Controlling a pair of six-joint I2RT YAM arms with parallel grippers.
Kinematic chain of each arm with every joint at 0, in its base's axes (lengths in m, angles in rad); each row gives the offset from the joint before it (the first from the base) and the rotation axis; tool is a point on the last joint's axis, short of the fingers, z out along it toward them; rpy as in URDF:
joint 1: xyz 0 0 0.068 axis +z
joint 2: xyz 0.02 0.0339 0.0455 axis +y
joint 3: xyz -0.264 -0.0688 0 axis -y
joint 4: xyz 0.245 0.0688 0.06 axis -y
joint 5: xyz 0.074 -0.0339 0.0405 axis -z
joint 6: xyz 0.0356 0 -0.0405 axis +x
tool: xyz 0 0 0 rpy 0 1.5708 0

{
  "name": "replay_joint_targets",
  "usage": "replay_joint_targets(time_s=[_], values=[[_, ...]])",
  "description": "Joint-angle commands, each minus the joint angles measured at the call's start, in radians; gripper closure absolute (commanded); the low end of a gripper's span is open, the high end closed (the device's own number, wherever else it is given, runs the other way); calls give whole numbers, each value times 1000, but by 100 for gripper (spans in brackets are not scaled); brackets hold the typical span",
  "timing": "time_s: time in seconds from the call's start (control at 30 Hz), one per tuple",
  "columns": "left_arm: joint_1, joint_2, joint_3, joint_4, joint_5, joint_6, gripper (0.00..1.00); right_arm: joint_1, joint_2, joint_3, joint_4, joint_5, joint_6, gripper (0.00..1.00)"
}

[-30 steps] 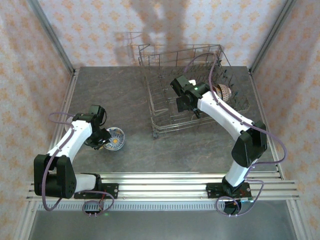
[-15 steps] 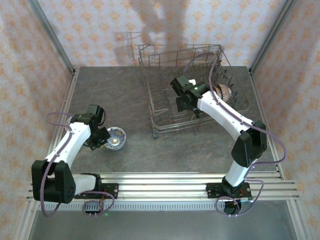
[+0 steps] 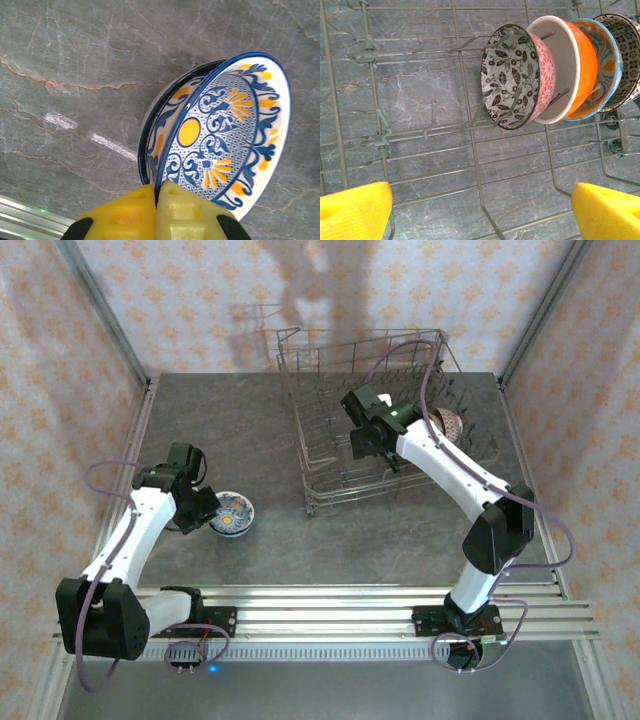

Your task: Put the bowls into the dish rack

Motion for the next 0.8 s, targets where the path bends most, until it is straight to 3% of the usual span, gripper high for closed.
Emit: replay_joint_targets(time_s=[0.0, 0.27, 0.47, 0.77], values=[[6, -28, 36, -39, 16, 13, 100, 8, 2, 36, -37, 1, 13, 8], [6, -55, 44, -39, 49, 28, 100, 16, -14, 64, -44, -20, 8, 9], [6, -56, 52, -31, 78, 54, 100, 35, -33, 119, -44, -104, -12, 12], [7, -51, 73, -25, 100, 80, 100, 124, 38, 324, -93, -158, -62, 14]])
